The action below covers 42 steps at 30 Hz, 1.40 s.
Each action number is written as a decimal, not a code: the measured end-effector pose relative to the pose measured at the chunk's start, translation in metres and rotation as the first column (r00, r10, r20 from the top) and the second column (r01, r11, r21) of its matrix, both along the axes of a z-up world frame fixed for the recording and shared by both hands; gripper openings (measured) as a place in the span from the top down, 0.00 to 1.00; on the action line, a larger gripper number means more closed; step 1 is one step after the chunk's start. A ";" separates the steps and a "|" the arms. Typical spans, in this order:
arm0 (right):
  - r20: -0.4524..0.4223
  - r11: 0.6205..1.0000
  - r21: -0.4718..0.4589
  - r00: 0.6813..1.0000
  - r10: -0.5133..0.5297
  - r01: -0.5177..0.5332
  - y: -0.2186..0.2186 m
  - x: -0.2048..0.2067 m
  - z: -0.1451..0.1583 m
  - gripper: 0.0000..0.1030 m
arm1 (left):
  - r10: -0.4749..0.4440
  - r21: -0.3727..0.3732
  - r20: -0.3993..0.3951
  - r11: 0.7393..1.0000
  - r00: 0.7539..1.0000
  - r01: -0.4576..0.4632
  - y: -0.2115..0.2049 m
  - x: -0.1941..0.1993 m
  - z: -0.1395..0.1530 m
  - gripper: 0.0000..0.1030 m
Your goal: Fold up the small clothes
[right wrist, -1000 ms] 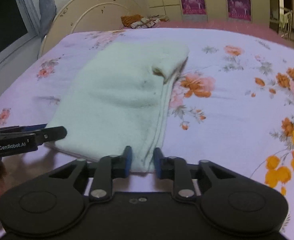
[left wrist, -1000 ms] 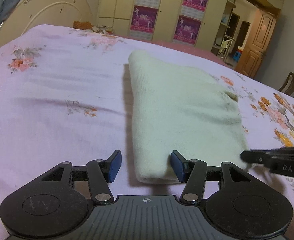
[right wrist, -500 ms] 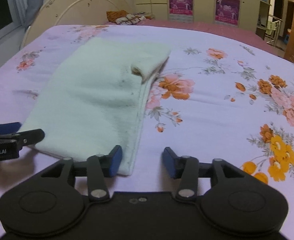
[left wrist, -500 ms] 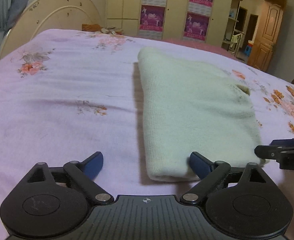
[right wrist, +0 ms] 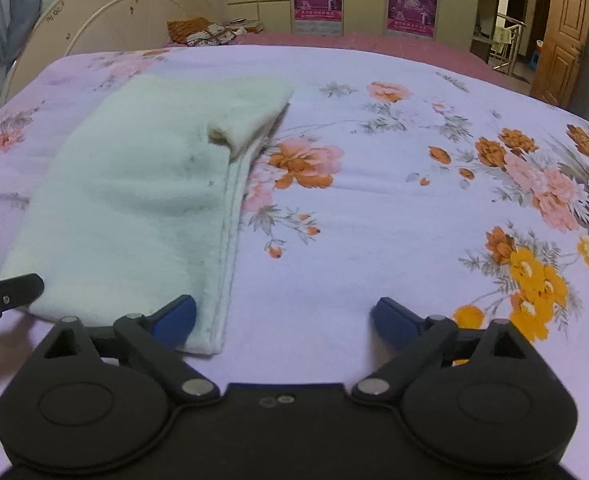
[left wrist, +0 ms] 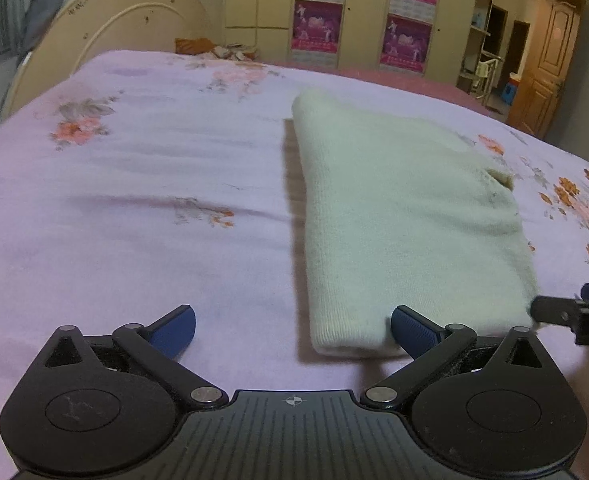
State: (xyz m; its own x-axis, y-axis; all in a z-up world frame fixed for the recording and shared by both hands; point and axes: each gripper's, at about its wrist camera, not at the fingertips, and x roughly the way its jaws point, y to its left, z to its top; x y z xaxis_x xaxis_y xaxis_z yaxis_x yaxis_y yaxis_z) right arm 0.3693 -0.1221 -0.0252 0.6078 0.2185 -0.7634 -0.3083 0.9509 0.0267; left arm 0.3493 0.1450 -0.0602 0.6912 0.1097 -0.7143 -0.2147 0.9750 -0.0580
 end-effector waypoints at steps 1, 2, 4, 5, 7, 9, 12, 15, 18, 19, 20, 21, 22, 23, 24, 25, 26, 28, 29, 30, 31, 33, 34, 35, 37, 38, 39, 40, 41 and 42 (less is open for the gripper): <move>0.010 1.000 0.003 1.000 0.009 -0.009 -0.001 -0.007 0.003 0.07 | -0.004 0.004 0.006 1.000 1.000 0.004 -0.001 -0.006 0.004 0.00; 0.018 1.000 0.005 1.000 0.019 -0.019 -0.003 -0.014 0.006 0.07 | -0.008 0.008 0.020 1.000 1.000 0.008 -0.002 -0.014 0.010 0.00; 0.031 0.999 0.025 0.999 0.037 -0.037 -0.008 -0.032 0.014 0.07 | -0.021 0.018 0.051 1.000 0.998 0.020 -0.006 -0.031 0.022 0.00; 0.034 0.998 0.034 0.998 0.045 -0.046 -0.009 -0.039 0.019 0.07 | -0.028 0.018 0.061 0.999 0.998 0.027 -0.007 -0.039 0.028 0.00; 0.053 0.997 0.049 0.997 0.058 -0.061 -0.013 -0.059 0.031 0.07 | -0.034 0.010 0.093 0.999 0.995 0.033 -0.010 -0.061 0.042 0.00; 0.082 0.995 0.067 0.995 0.063 -0.069 -0.018 -0.078 0.044 0.07 | -0.042 0.004 0.115 0.999 0.992 0.042 -0.012 -0.080 0.053 0.00; 0.120 0.993 0.107 0.992 0.044 -0.057 -0.028 -0.110 0.069 0.07 | -0.050 -0.014 0.149 0.999 0.988 0.052 -0.016 -0.111 0.073 0.00; 0.148 0.988 0.148 0.989 0.019 -0.041 -0.037 -0.139 0.092 0.07 | -0.072 -0.014 0.194 0.997 0.978 0.077 -0.024 -0.144 0.092 0.00; 0.186 0.986 0.165 0.983 0.005 -0.036 -0.043 -0.172 0.111 0.07 | -0.096 0.000 0.226 0.995 0.970 0.098 -0.034 -0.174 0.108 0.00; 0.194 0.986 0.165 0.981 0.000 -0.033 -0.045 -0.180 0.116 0.07 | -0.100 -0.003 0.235 0.995 0.967 0.104 -0.037 -0.182 0.112 0.00; 0.204 0.987 0.161 0.979 -0.008 -0.025 -0.045 -0.191 0.120 0.07 | -0.109 -0.008 0.244 0.993 0.964 0.114 -0.040 -0.193 0.117 0.00; 0.214 0.987 0.158 0.977 -0.017 -0.017 -0.046 -0.202 0.124 0.07 | -0.115 -0.009 0.253 0.993 0.960 0.121 -0.043 -0.203 0.121 0.00; 0.217 0.988 0.155 0.976 -0.022 -0.012 -0.047 -0.209 0.126 0.07 | -0.118 -0.009 0.266 0.992 0.957 0.125 -0.045 -0.213 0.125 0.00; 0.222 0.989 0.150 0.975 -0.027 -0.007 -0.048 -0.219 0.128 0.07 | -0.122 -0.010 0.279 0.992 0.953 0.129 -0.048 -0.223 0.128 0.00; 0.228 0.989 0.147 0.973 -0.031 -0.003 -0.049 -0.227 0.130 0.07 | -0.126 -0.011 0.286 0.991 0.950 0.135 -0.051 -0.232 0.131 0.00; 0.232 0.989 0.149 0.972 -0.034 -0.001 -0.050 -0.237 0.132 0.07 | -0.132 -0.008 0.292 0.990 0.947 0.141 -0.052 -0.242 0.134 0.00; 0.233 0.988 0.152 0.972 -0.032 -0.004 -0.051 -0.245 0.134 0.07 | -0.133 -0.005 0.296 0.990 0.946 0.141 -0.055 -0.250 0.136 0.00; 0.244 0.989 0.150 0.969 -0.033 -0.004 -0.053 -0.257 0.137 0.07 | -0.136 -0.002 0.303 0.990 0.943 0.143 -0.055 -0.265 0.141 0.00; 0.251 0.989 0.149 0.967 -0.036 -0.002 -0.053 -0.263 0.138 0.07 | -0.133 -0.001 0.305 0.990 0.943 0.140 -0.055 -0.271 0.142 0.00; 0.257 0.989 0.149 0.966 -0.037 -0.002 -0.054 -0.268 0.139 0.07 | -0.128 -0.003 0.308 0.991 0.943 0.136 -0.055 -0.276 0.144 0.00; 0.261 0.989 0.149 0.965 -0.040 0.001 -0.055 -0.272 0.140 0.07 | -0.125 -0.006 0.312 0.991 0.942 0.133 -0.054 -0.281 0.145 0.00; 0.269 0.989 0.149 0.962 -0.038 -0.002 -0.056 -0.277 0.143 0.07 | -0.113 -0.006 0.322 0.993 0.940 0.122 -0.054 -0.288 0.146 0.00; 0.274 0.989 0.146 0.961 -0.036 -0.005 -0.055 -0.280 0.144 0.07 | -0.109 -0.008 0.328 0.993 0.939 0.118 -0.054 -0.292 0.146 0.00; 0.279 0.990 0.143 0.960 -0.034 -0.006 -0.055 -0.281 0.144 0.07 | -0.104 -0.010 0.332 0.993 0.937 0.114 -0.053 -0.295 0.146 0.00; 0.288 0.990 0.143 0.957 -0.028 -0.014 -0.055 -0.285 0.146 0.07 | -0.097 -0.011 0.334 0.994 0.938 0.107 -0.054 -0.297 0.146 0.00; 0.290 0.990 0.142 0.957 -0.024 -0.018 -0.054 -0.287 0.146 0.07 | -0.097 -0.011 0.335 0.994 0.937 0.107 -0.054 -0.298 0.146 0.00; 0.293 0.990 0.140 0.956 -0.021 -0.021 -0.054 -0.289 0.147 0.07 | -0.097 -0.009 0.336 0.994 0.937 0.106 -0.054 -0.299 0.147 0.00; 0.295 0.990 0.139 0.955 -0.019 -0.023 -0.053 -0.290 0.147 0.07 | -0.098 -0.006 0.337 0.994 0.936 0.106 -0.055 -0.299 0.147 0.00; 0.297 0.990 0.139 0.955 -0.017 -0.025 -0.053 -0.290 0.148 0.07 | -0.098 -0.005 0.339 0.994 0.936 0.106 -0.056 -0.299 0.148 0.00; 0.300 0.990 0.136 0.954 -0.017 -0.026 -0.053 -0.292 0.148 0.07 | -0.098 -0.004 0.341 0.994 0.935 0.106 -0.055 -0.299 0.148 0.00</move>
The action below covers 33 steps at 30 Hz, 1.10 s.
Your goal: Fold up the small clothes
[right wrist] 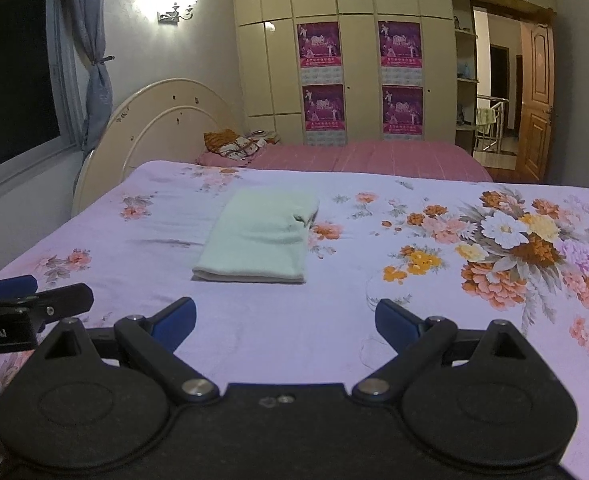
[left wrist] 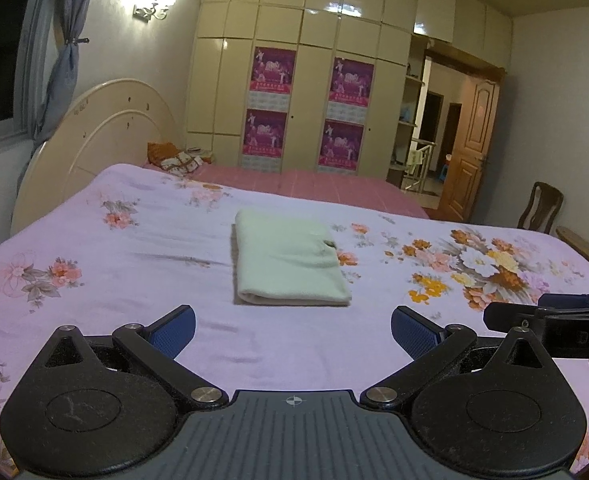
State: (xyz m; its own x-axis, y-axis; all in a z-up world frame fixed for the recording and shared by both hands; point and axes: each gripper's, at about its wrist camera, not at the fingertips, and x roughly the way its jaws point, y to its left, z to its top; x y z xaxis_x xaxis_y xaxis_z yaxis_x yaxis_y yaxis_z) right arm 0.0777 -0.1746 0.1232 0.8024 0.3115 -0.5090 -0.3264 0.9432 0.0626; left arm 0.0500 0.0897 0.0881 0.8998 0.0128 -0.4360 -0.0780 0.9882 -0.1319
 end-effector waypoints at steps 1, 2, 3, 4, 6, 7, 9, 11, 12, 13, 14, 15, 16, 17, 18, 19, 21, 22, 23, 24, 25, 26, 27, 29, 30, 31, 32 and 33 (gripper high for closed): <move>0.004 1.000 -0.003 1.000 -0.001 0.001 0.000 0.000 0.001 0.07 | 0.001 0.000 0.000 1.000 1.000 -0.001 -0.001 0.000 0.000 0.00; 0.007 1.000 -0.005 1.000 -0.002 0.002 0.001 -0.001 0.001 0.07 | 0.002 0.000 -0.001 1.000 1.000 -0.002 -0.001 0.000 0.000 0.00; 0.006 1.000 -0.004 1.000 -0.002 0.002 0.000 0.000 0.001 0.07 | 0.002 -0.003 -0.001 1.000 1.000 -0.002 -0.001 0.001 0.000 0.00; 0.006 1.000 -0.003 1.000 -0.002 0.003 0.000 -0.001 0.001 0.07 | 0.002 -0.004 -0.003 1.000 1.000 -0.002 -0.002 0.001 0.000 0.00; 0.005 1.000 -0.005 1.000 -0.002 0.002 0.001 0.000 0.001 0.07 | -0.001 -0.002 -0.006 1.000 1.000 0.001 -0.004 0.002 -0.001 0.00; 0.004 1.000 -0.006 1.000 -0.004 0.004 0.000 0.000 0.001 0.07 | -0.004 0.000 -0.006 1.000 1.000 0.004 -0.004 0.002 -0.001 0.00; 0.000 1.000 -0.003 1.000 -0.008 0.008 0.000 0.000 0.000 0.07 | -0.007 0.002 -0.008 1.000 1.000 0.007 -0.005 0.004 -0.001 0.00; 0.000 1.000 -0.003 1.000 -0.010 0.010 0.000 0.001 0.001 0.07 | -0.011 0.004 -0.008 1.000 1.000 0.011 -0.007 0.006 0.000 0.00; 0.001 1.000 -0.003 1.000 -0.011 0.011 0.000 0.000 0.002 0.07 | -0.012 0.007 -0.007 1.000 1.000 0.012 -0.008 0.007 0.000 0.00; 0.002 1.000 -0.003 1.000 -0.012 0.012 0.000 0.001 0.002 0.07 | -0.012 0.008 -0.008 1.000 1.000 0.012 -0.008 0.007 0.000 0.00; 0.004 1.000 -0.002 1.000 -0.013 0.013 0.000 0.000 0.002 0.07 | -0.013 0.008 -0.007 1.000 1.000 0.013 -0.009 0.008 0.001 0.00; 0.005 1.000 -0.002 1.000 -0.013 0.013 0.000 0.000 0.003 0.07 | -0.014 0.009 -0.007 1.000 1.000 0.014 -0.009 0.008 0.001 0.00; 0.005 1.000 -0.001 1.000 -0.014 0.014 0.000 0.000 0.002 0.07 | -0.014 0.009 -0.008 1.000 1.000 0.014 -0.008 0.009 0.001 0.00; 0.004 1.000 -0.002 1.000 -0.015 0.015 0.000 0.000 0.002 0.07 | -0.014 0.008 -0.008 1.000 1.000 0.015 -0.009 0.009 0.001 0.00; 0.002 1.000 -0.001 1.000 -0.017 0.017 0.000 0.000 0.002 0.07 | -0.016 0.006 -0.007 1.000 1.000 0.016 -0.009 0.009 0.001 0.00; 0.001 1.000 0.002 1.000 -0.017 0.017 0.000 0.000 0.001 0.07 | -0.017 0.006 -0.008 1.000 1.000 0.017 -0.008 0.009 0.001 0.00; -0.006 1.000 0.008 1.000 -0.019 0.019 0.000 0.001 0.001 0.07 | -0.017 0.009 -0.008 1.000 1.000 0.017 -0.008 0.009 0.001 0.00; -0.009 1.000 0.012 1.000 -0.019 0.019 -0.001 0.001 0.001 0.07 | -0.017 0.008 -0.008 1.000 1.000 0.017 -0.007 0.009 0.001 0.00; -0.010 1.000 0.015 1.000 -0.019 0.019 -0.001 0.001 0.001 0.07 | -0.017 0.006 -0.008 1.000 1.000 0.017 -0.008 0.009 0.001 0.00; -0.011 1.000 0.017 1.000 -0.019 0.019 -0.001 0.002 0.001 0.07 | -0.017 0.006 -0.008 1.000 1.000 0.017 -0.008 0.009 0.001 0.00; -0.010 1.000 0.017 1.000 -0.019 0.019 -0.001 0.002 0.001 0.07 | -0.018 0.007 -0.008 1.000 1.000 0.018 -0.008 0.009 0.002 0.00; -0.011 1.000 0.020 1.000 -0.018 0.018 -0.001 0.002 0.001 0.07 | -0.018 0.007 -0.007 1.000 1.000 0.018 -0.009 0.009 0.001 0.00; -0.010 1.000 0.021 1.000 -0.019 0.019 -0.001 0.002 0.002 0.07 | -0.019 0.008 -0.007 1.000 1.000 0.019 -0.008 0.009 0.002 0.00; -0.010 1.000 0.020 1.000 -0.019 0.020 -0.001 0.002 0.002 0.07 | -0.022 0.011 -0.006 1.000 1.000 0.022 -0.008 0.009 0.001 0.00; -0.010 1.000 0.019 1.000 -0.021 0.021 -0.001 0.002 0.002 0.07 | -0.024 0.013 -0.005 1.000 1.000 0.024 -0.008 0.009 0.001 0.00; -0.010 1.000 0.020 1.000 -0.023 0.023 -0.001 0.002 0.002 0.07 | -0.024 0.014 -0.005 1.000 1.000 0.024 -0.007 0.009 0.001 0.00; -0.011 1.000 0.021 1.000 -0.023 0.024 -0.001 0.002 0.002 0.07 | -0.024 0.014 -0.005 1.000 1.000 0.024 -0.008 0.009 0.001 0.00; -0.010 1.000 0.020 1.000 -0.023 0.023 -0.001 0.002 0.002 0.07 | -0.024 0.015 -0.006 1.000 1.000 0.024 -0.007 0.009 0.001 0.00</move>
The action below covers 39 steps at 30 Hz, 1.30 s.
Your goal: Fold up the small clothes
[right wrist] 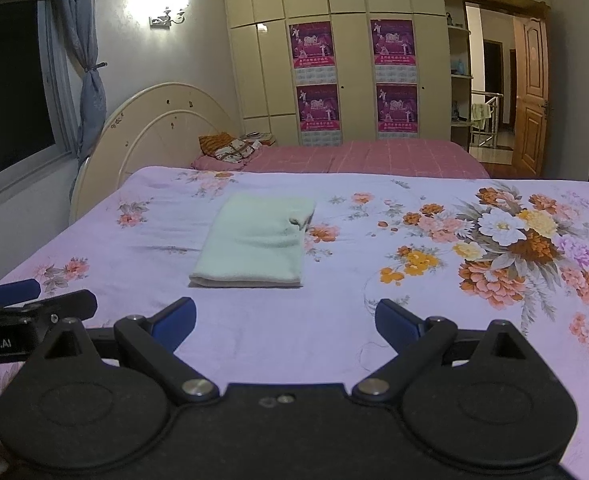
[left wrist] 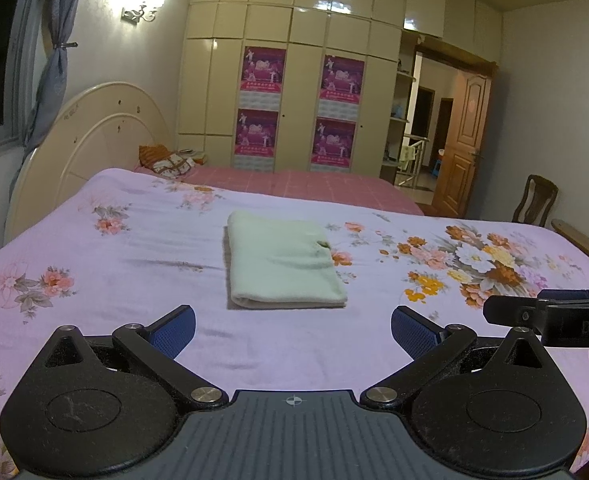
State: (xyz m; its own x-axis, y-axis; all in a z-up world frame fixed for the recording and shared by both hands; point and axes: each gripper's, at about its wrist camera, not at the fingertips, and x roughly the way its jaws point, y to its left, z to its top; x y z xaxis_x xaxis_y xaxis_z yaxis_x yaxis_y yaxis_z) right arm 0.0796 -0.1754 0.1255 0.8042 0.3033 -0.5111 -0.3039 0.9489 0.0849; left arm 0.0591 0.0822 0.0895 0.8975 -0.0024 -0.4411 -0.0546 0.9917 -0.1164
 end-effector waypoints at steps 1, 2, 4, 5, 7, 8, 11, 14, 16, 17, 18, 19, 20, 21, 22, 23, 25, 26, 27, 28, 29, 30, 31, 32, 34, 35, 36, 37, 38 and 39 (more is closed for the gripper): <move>0.001 1.000 -0.001 1.000 0.000 0.000 0.000 0.000 0.000 0.07 | 0.000 0.001 0.000 1.000 1.000 0.000 0.000 0.000 0.000 0.00; 0.001 1.000 0.000 1.000 -0.001 0.001 0.000 0.000 0.000 0.07 | 0.000 0.001 0.000 1.000 1.000 0.000 0.001 0.000 0.000 0.00; 0.000 1.000 0.002 1.000 0.002 -0.002 -0.001 0.000 0.000 0.07 | 0.000 0.001 0.000 1.000 1.000 0.000 0.001 0.000 0.000 0.00; 0.001 1.000 0.001 1.000 0.002 -0.002 -0.001 0.000 0.000 0.07 | 0.000 0.003 0.000 1.000 1.000 0.000 0.000 0.000 0.000 0.00; -0.001 1.000 0.000 1.000 0.002 -0.002 -0.001 0.000 0.000 0.07 | 0.001 0.002 0.002 1.000 1.000 -0.001 0.001 0.000 0.000 0.00; -0.001 1.000 -0.001 1.000 0.004 -0.004 -0.001 0.000 0.000 0.07 | 0.001 0.000 0.001 1.000 1.000 -0.001 0.002 0.001 0.000 0.00; -0.001 1.000 -0.005 1.000 0.004 -0.004 0.002 0.000 0.001 0.07 | 0.002 -0.002 0.002 1.000 1.000 -0.002 0.004 0.001 0.000 0.00; 0.001 1.000 -0.007 1.000 0.005 -0.005 0.003 0.000 0.001 0.07 | -0.003 -0.006 0.001 1.000 1.000 0.003 0.006 0.001 0.000 0.00; 0.000 1.000 -0.007 1.000 0.004 -0.004 0.004 0.000 0.001 0.07 | -0.002 -0.003 0.001 1.000 1.000 0.002 0.007 0.001 0.000 0.00; 0.000 1.000 -0.007 1.000 0.004 -0.004 0.004 0.000 0.001 0.07 | -0.002 -0.006 0.001 1.000 1.000 0.002 0.006 0.002 0.000 0.00; 0.001 1.000 -0.007 1.000 0.004 -0.004 0.004 0.000 0.001 0.07 | -0.002 -0.006 0.001 1.000 1.000 0.002 0.007 0.001 0.000 0.00; 0.000 1.000 -0.006 1.000 0.004 -0.004 0.004 0.000 0.001 0.07 | -0.001 -0.005 0.000 1.000 1.000 0.001 0.007 0.001 0.000 0.00; -0.001 1.000 -0.006 1.000 0.004 -0.004 0.004 0.000 0.001 0.07 | 0.000 -0.004 0.000 1.000 1.000 0.000 0.008 0.002 0.000 0.00; -0.003 1.000 -0.005 1.000 0.004 -0.004 0.004 0.000 0.001 0.07 | -0.005 -0.004 0.001 1.000 1.000 0.005 0.008 0.002 0.000 0.00; -0.004 1.000 -0.006 1.000 0.006 -0.006 0.004 0.001 0.001 0.07 | -0.010 -0.002 0.002 1.000 1.000 0.010 0.008 0.002 0.000 0.00; -0.004 1.000 -0.006 1.000 0.005 -0.005 0.004 0.001 0.001 0.07 | -0.012 0.002 0.004 1.000 1.000 0.012 0.008 0.002 0.000 0.00; -0.006 1.000 -0.005 1.000 0.005 -0.005 0.004 0.001 0.001 0.07 | -0.013 0.008 0.006 1.000 1.000 0.013 0.006 0.002 0.000 0.00; -0.007 1.000 -0.004 1.000 0.006 -0.006 0.004 0.002 0.000 0.07 | -0.014 0.007 0.006 1.000 1.000 0.014 0.006 0.002 0.000 0.00; -0.007 1.000 -0.005 1.000 0.005 -0.005 0.004 0.002 0.000 0.07 | -0.013 0.006 0.006 1.000 1.000 0.013 0.006 0.002 0.000 0.00; -0.007 1.000 -0.006 1.000 0.006 -0.006 0.004 0.003 0.000 0.07 | -0.014 0.005 0.005 1.000 1.000 0.014 0.006 0.002 -0.001 0.00; -0.008 1.000 -0.005 1.000 0.006 -0.006 0.004 0.003 0.000 0.07 | -0.015 0.007 0.005 1.000 1.000 0.015 0.005 0.002 0.000 0.00; -0.009 1.000 -0.006 1.000 0.006 -0.006 0.004 0.003 0.000 0.07 | -0.015 0.006 0.005 1.000 1.000 0.015 0.005 0.002 0.000 0.00; -0.009 1.000 -0.006 1.000 0.006 -0.006 0.003 0.003 -0.001 0.07 | -0.015 0.006 0.005 1.000 1.000 0.015 0.005 0.002 0.000 0.00; -0.010 1.000 -0.006 1.000 0.005 -0.005 0.003 0.003 -0.001 0.07 | -0.016 0.004 0.005 1.000 1.000 0.016 0.005 0.002 -0.001 0.00; -0.012 1.000 -0.007 1.000 0.003 -0.004 0.002 0.003 -0.003 0.07 | -0.018 -0.004 0.005 1.000 1.000 0.018 0.004 0.003 -0.002 0.00; -0.012 1.000 -0.007 1.000 0.003 -0.003 0.002 0.003 -0.003 0.07 | -0.019 -0.010 0.007 1.000 1.000 0.019 0.004 0.003 -0.002 0.00; -0.012 1.000 -0.008 1.000 0.003 -0.003 0.001 0.003 -0.003 0.07 | -0.019 -0.015 0.008 1.000 1.000 0.019 0.005 0.003 -0.002 0.00; -0.012 1.000 -0.008 1.000 0.003 -0.003 0.001 0.003 -0.003 0.07 | -0.020 -0.018 0.011 1.000 1.000 0.021 0.005 0.003 -0.003 0.00; -0.012 1.000 -0.008 1.000 0.003 -0.003 0.001 0.003 -0.003 0.07 | -0.025 -0.019 0.012 1.000 1.000 0.025 0.005 0.004 -0.003 0.00; -0.012 1.000 -0.007 1.000 0.004 -0.004 0.002 0.003 -0.003 0.07 | -0.036 -0.018 0.014 0.999 0.999 0.036 0.005 0.004 -0.004 0.00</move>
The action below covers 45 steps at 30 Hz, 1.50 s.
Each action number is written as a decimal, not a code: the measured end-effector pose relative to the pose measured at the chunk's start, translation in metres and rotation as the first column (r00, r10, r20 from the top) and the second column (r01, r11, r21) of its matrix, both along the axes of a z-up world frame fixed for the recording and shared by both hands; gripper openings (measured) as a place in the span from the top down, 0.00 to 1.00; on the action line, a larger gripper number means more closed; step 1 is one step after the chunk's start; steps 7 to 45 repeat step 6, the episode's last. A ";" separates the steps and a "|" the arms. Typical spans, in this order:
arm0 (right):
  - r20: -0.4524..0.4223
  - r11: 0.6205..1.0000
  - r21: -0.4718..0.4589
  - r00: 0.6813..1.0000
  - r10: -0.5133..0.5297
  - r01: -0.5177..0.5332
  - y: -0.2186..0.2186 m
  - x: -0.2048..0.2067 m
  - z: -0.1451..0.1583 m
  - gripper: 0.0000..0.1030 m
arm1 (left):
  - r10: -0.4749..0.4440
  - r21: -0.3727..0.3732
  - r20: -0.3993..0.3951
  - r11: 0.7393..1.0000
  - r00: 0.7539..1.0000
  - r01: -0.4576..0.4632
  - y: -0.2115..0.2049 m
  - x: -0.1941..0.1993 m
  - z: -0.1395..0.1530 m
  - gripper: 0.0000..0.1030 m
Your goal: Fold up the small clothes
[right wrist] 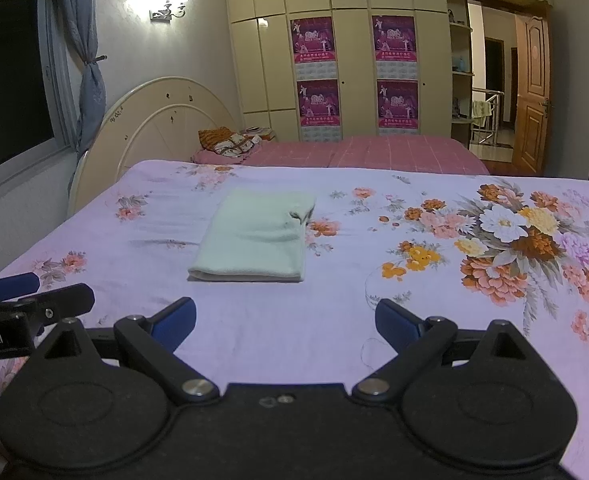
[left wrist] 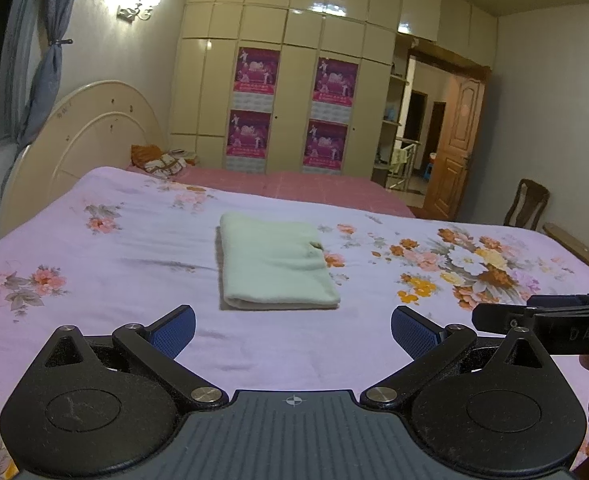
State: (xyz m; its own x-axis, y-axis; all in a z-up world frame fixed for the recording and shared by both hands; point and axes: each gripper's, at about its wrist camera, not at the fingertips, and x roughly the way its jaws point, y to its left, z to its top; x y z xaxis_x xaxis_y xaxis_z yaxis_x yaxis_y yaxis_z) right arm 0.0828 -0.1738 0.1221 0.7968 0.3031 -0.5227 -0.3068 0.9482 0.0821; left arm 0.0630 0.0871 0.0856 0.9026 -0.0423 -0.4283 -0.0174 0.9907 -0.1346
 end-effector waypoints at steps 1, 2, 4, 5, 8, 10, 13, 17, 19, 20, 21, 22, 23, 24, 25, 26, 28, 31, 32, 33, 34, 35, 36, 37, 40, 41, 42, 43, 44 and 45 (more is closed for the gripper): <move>0.001 1.000 0.000 1.000 0.001 -0.001 0.000 0.000 0.000 0.07 | -0.006 0.012 -0.001 1.000 1.000 0.006 -0.001 0.000 -0.001 0.00; 0.001 1.000 -0.002 1.000 0.002 -0.002 0.000 0.000 0.000 0.07 | -0.007 0.029 -0.004 1.000 1.000 0.007 -0.002 0.001 -0.001 0.00; 0.001 1.000 -0.002 1.000 0.006 -0.006 0.000 0.000 -0.001 0.07 | -0.008 0.048 -0.014 0.999 1.000 0.008 -0.004 0.002 -0.002 0.00; 0.001 1.000 -0.003 1.000 0.009 -0.009 0.000 0.000 -0.002 0.07 | -0.003 0.047 -0.016 0.999 1.000 0.004 -0.004 0.002 -0.002 0.00; 0.000 1.000 -0.004 1.000 0.010 -0.010 0.001 0.001 -0.002 0.07 | -0.001 0.040 -0.021 0.999 1.000 0.002 -0.003 0.001 -0.002 0.00; 0.000 1.000 -0.004 1.000 0.010 -0.010 0.001 0.001 -0.002 0.07 | -0.001 0.040 -0.021 0.999 1.000 0.002 -0.003 0.001 -0.002 0.00; 0.000 1.000 -0.004 1.000 0.010 -0.010 0.001 0.001 -0.002 0.07 | -0.001 0.040 -0.021 0.999 1.000 0.002 -0.003 0.001 -0.002 0.00; 0.000 1.000 -0.004 1.000 0.010 -0.010 0.001 0.001 -0.002 0.07 | -0.001 0.040 -0.021 0.999 1.000 0.002 -0.003 0.001 -0.002 0.00; 0.000 1.000 -0.004 1.000 0.010 -0.010 0.001 0.001 -0.002 0.07 | -0.001 0.040 -0.021 0.999 1.000 0.002 -0.003 0.001 -0.002 0.00; 0.000 1.000 -0.004 1.000 0.010 -0.010 0.001 0.001 -0.002 0.07 | -0.001 0.040 -0.021 0.999 1.000 0.002 -0.003 0.001 -0.002 0.00; 0.000 1.000 -0.004 1.000 0.010 -0.010 0.001 0.001 -0.002 0.07 | -0.001 0.040 -0.021 0.999 1.000 0.002 -0.003 0.001 -0.002 0.00; 0.000 1.000 -0.004 1.000 0.010 -0.010 0.001 0.001 -0.002 0.07 | -0.001 0.040 -0.021 0.999 1.000 0.002 -0.003 0.001 -0.002 0.00; 0.000 1.000 -0.004 1.000 0.010 -0.010 0.001 0.001 -0.002 0.07 | -0.001 0.040 -0.021 0.999 1.000 0.002 -0.003 0.001 -0.002 0.00; 0.000 1.000 -0.004 1.000 0.010 -0.010 0.001 0.001 -0.002 0.07 | -0.001 0.040 -0.021 0.999 1.000 0.002 -0.003 0.001 -0.002 0.00; 0.000 1.000 -0.004 1.000 0.010 -0.010 0.001 0.001 -0.002 0.07 | -0.001 0.040 -0.021 0.999 1.000 0.002 -0.003 0.001 -0.002 0.00; 0.000 1.000 -0.004 1.000 0.010 -0.010 0.001 0.001 -0.002 0.07 | -0.001 0.040 -0.021 0.999 1.000 0.002 -0.003 0.001 -0.002 0.00; 0.000 1.000 -0.004 1.000 0.010 -0.010 0.001 0.001 -0.002 0.07 | -0.001 0.040 -0.021 0.999 1.000 0.002 -0.003 0.001 -0.002 0.00; 0.000 1.000 -0.004 1.000 0.010 -0.010 0.001 0.001 -0.002 0.07 | -0.001 0.040 -0.021 0.999 1.000 0.002 -0.003 0.001 -0.002 0.00; 0.000 1.000 -0.004 1.000 0.010 -0.010 0.001 0.001 -0.002 0.07 | -0.001 0.040 -0.021 0.999 1.000 0.002 -0.003 0.001 -0.002 0.00; 0.000 1.000 -0.004 1.000 0.010 -0.010 0.001 0.001 -0.002 0.07 | -0.001 0.040 -0.021 0.999 1.000 0.002 -0.003 0.001 -0.002 0.00; 0.000 1.000 -0.004 1.000 0.010 -0.010 0.001 0.001 -0.002 0.07 | -0.001 0.040 -0.021 0.999 1.000 0.002 -0.003 0.001 -0.002 0.00; 0.000 1.000 -0.004 1.000 0.010 -0.010 0.001 0.001 -0.002 0.07 | -0.001 0.040 -0.021 0.999 1.000 0.002 -0.003 0.001 -0.002 0.00; 0.000 1.000 -0.004 1.000 0.010 -0.010 0.001 0.001 -0.002 0.07 | -0.001 0.040 -0.021 0.999 1.000 0.002 -0.003 0.001 -0.002 0.00; 0.000 1.000 -0.004 1.000 0.010 -0.010 0.001 0.001 -0.002 0.07 | -0.001 0.040 -0.021 0.999 1.000 0.002 -0.003 0.001 -0.002 0.00; 0.000 1.000 -0.004 1.000 0.010 -0.010 0.001 0.001 -0.002 0.07 | -0.001 0.040 -0.021 0.999 1.000 0.002 -0.003 0.001 -0.002 0.00; 0.000 1.000 -0.004 1.000 0.010 -0.010 0.001 0.001 -0.002 0.07 | -0.001 0.040 -0.021 0.999 1.000 0.002 -0.003 0.001 -0.002 0.00; 0.000 1.000 -0.004 1.000 0.010 -0.010 0.001 0.001 -0.002 0.07 | -0.001 0.040 -0.021 0.999 1.000 0.002 -0.003 0.001 -0.002 0.00; 0.000 1.000 -0.004 1.000 0.010 -0.010 0.001 0.001 -0.002 0.07 | -0.001 0.040 -0.021 0.999 1.000 0.002 -0.003 0.001 -0.002 0.00; 0.000 1.000 -0.004 1.000 0.010 -0.010 0.001 0.001 -0.002 0.07 | -0.001 0.040 -0.021 0.999 1.000 0.002 -0.003 0.001 -0.002 0.00; 0.000 1.000 -0.004 1.000 0.010 -0.010 0.001 0.001 -0.002 0.07 | -0.001 0.040 -0.021 0.999 1.000 0.002 -0.003 0.001 -0.002 0.00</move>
